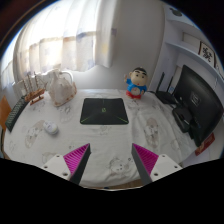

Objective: Arrange mouse

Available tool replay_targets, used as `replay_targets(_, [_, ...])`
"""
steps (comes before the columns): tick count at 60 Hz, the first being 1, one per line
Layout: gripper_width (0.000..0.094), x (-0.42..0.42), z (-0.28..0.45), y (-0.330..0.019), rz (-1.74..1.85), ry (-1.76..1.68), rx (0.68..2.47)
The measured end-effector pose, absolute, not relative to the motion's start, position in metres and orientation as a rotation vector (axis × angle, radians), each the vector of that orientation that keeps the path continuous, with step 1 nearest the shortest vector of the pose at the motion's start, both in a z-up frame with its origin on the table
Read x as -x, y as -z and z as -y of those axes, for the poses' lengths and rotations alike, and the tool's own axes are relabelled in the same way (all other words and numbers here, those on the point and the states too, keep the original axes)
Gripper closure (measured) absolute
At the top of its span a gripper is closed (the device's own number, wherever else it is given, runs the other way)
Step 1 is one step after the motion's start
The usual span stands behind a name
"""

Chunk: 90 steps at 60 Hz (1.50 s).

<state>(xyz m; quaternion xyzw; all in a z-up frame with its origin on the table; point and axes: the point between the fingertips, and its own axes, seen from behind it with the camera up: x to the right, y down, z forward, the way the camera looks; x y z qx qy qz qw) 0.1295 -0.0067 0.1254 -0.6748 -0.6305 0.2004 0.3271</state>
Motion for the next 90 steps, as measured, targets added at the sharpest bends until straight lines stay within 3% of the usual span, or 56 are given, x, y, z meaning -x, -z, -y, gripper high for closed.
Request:
replay_targets(13, [0.0081,-0.127,0.037,-0.113,1.661,-0.537,1.751])
replay_targets(56, [0.0083,-0.125,0.248,-0.051,1.745,-0.835,1.589])
replay_targets(71, [0.0080,-0.088,0.257,-0.021,1.700,-0.857,1.583])
replay_targets(90, [0.0080,-0.018,0.261,-0.010,1.700,-0.864,1.531])
